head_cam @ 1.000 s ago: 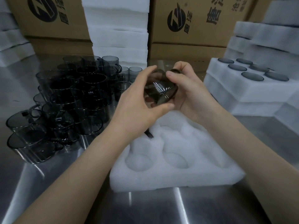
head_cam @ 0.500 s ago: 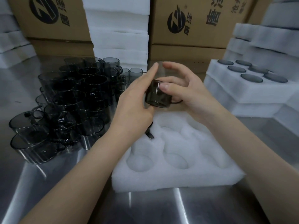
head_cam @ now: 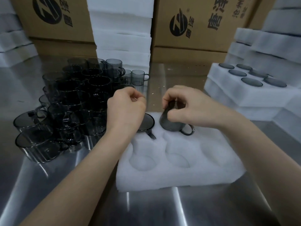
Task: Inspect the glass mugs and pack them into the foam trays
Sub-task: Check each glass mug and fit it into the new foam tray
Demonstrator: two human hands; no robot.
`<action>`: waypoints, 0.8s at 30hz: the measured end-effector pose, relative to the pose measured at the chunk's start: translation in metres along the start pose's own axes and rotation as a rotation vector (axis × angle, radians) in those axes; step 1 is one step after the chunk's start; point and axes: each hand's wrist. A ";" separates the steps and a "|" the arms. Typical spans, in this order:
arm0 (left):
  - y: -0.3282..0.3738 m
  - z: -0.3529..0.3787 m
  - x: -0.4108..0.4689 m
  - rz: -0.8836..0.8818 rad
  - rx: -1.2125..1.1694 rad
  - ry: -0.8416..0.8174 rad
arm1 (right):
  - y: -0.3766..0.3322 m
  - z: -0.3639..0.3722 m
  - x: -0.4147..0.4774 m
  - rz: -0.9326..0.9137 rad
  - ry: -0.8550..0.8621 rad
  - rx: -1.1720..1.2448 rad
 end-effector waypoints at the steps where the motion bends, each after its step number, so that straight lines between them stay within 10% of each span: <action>1: 0.000 0.000 0.000 -0.004 0.009 -0.002 | -0.001 0.001 0.001 0.001 -0.005 -0.047; 17: -0.001 -0.002 0.001 -0.042 -0.054 -0.002 | -0.001 0.017 0.013 0.139 -0.543 -0.379; 24: 0.000 0.002 -0.005 0.031 0.182 -0.096 | 0.005 -0.007 0.068 0.098 -0.063 0.058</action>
Point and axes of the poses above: each hand's wrist, its own x-axis towards the middle knuckle, its own z-axis out of the palm, y = z × x, and after that the axes turned 10 degrees about -y, right-handed
